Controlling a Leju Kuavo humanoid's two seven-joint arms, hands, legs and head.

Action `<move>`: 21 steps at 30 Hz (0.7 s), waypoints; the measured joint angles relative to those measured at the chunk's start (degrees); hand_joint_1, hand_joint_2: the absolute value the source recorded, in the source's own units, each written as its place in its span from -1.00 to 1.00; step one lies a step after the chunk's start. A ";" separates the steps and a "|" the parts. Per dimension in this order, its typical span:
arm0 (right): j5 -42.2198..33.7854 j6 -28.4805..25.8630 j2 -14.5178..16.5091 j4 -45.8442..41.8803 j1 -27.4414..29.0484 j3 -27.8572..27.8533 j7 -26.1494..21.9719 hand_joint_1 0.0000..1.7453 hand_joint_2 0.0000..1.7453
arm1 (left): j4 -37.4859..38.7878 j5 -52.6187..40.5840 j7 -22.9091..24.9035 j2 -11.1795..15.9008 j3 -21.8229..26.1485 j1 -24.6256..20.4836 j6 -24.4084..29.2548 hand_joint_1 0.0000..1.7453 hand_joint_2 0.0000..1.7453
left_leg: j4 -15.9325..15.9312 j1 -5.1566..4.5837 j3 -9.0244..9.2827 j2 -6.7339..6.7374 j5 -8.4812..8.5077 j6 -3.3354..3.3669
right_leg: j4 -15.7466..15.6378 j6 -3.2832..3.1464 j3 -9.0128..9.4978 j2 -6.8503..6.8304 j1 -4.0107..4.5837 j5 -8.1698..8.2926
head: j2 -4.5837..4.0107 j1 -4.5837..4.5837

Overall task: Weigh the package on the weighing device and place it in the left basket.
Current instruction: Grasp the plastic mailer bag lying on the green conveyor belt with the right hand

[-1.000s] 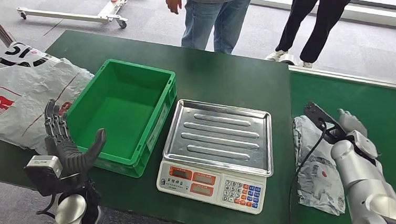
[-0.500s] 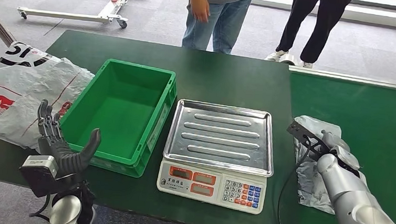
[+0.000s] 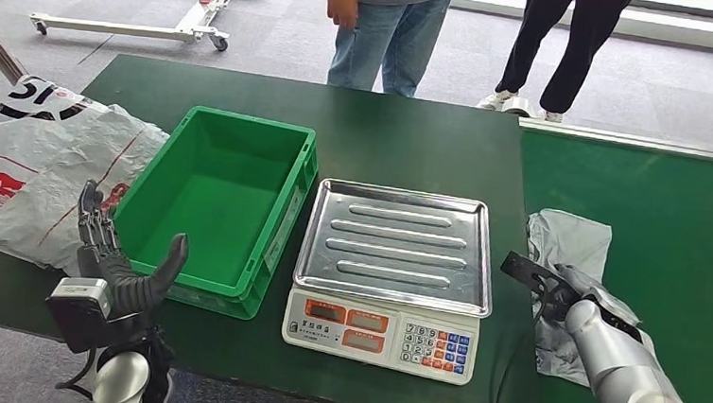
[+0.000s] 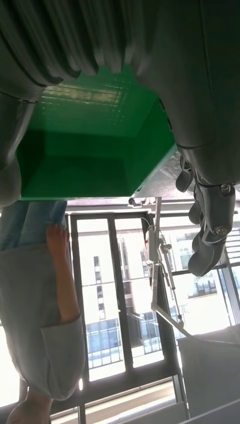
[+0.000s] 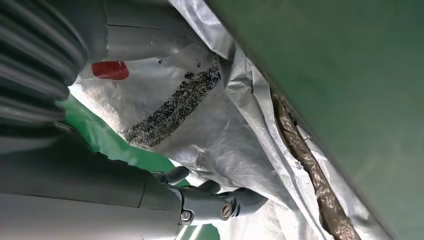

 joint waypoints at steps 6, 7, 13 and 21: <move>-0.33 -0.08 0.00 -0.88 1.15 0.01 -0.59 0.26 1.00 | 0.18 -0.39 0.54 0.00 0.00 -0.01 -0.19 -1.00 1.00 | 0.00 0.00 0.00 -0.01 0.00 0.00 | 0.00 0.00 0.01 0.00 0.00 -0.01 | -0.01 0.00; -0.43 0.05 0.00 -1.16 1.37 0.01 -0.74 0.76 1.00 | 0.18 -0.42 0.60 0.00 0.00 -0.01 -0.25 -1.00 1.00 | 0.00 0.00 0.00 -0.01 0.00 0.00 | 0.00 0.00 0.01 0.00 0.00 -0.01 | -0.01 0.00; -0.55 0.22 0.00 -2.60 2.21 0.00 -1.20 1.00 1.00 | 0.18 -0.47 0.82 0.00 0.01 -0.01 -0.31 -1.00 1.00 | 0.00 0.00 0.00 0.00 0.00 0.00 | 0.00 0.00 0.02 0.00 0.00 -0.01 | 0.00 0.00; -1.46 -0.95 0.02 -6.21 4.26 0.00 -1.24 1.00 1.00 | 0.16 -0.48 1.23 0.00 0.00 -0.01 -0.39 -1.00 1.00 | 0.00 0.00 0.01 -0.01 -0.01 -0.01 | 0.00 -0.01 0.01 -0.01 0.01 -0.01 | 0.00 0.00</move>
